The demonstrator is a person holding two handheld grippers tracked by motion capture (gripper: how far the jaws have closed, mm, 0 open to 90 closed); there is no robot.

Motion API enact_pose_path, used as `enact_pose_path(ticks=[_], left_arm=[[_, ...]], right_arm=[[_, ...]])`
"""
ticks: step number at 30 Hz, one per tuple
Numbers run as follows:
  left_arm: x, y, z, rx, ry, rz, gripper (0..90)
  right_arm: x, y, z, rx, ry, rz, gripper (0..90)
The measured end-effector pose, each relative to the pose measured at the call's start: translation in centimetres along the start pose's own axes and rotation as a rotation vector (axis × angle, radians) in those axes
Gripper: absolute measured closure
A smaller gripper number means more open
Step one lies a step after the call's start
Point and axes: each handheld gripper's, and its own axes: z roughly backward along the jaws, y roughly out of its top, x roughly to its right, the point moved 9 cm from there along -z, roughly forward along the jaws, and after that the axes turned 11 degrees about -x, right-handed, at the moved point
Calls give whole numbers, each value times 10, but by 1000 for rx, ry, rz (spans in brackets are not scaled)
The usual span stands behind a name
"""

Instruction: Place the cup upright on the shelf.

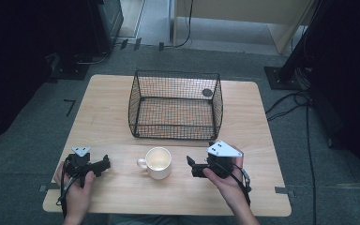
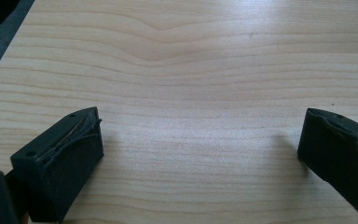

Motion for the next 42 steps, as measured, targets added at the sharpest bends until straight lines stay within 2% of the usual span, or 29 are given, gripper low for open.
enact_pose_path(ticks=[10,17,27,33,42], left_arm=[[0,0,0,0,0,0,1],[0,0,0,0,0,0,1],[0,0,0,-1,0,0,1],[0,0,0,0,0,0,1],[0,0,0,0,0,0,1]], right_arm=[[-21,5,-9,1,38,27,56],[-40,9,-15,-9,96,45,56],[-62,14,-23,-16,142,72,55],[-77,15,-34,-36,179,92,23],[-92,16,-50,-63,186,127,13]])
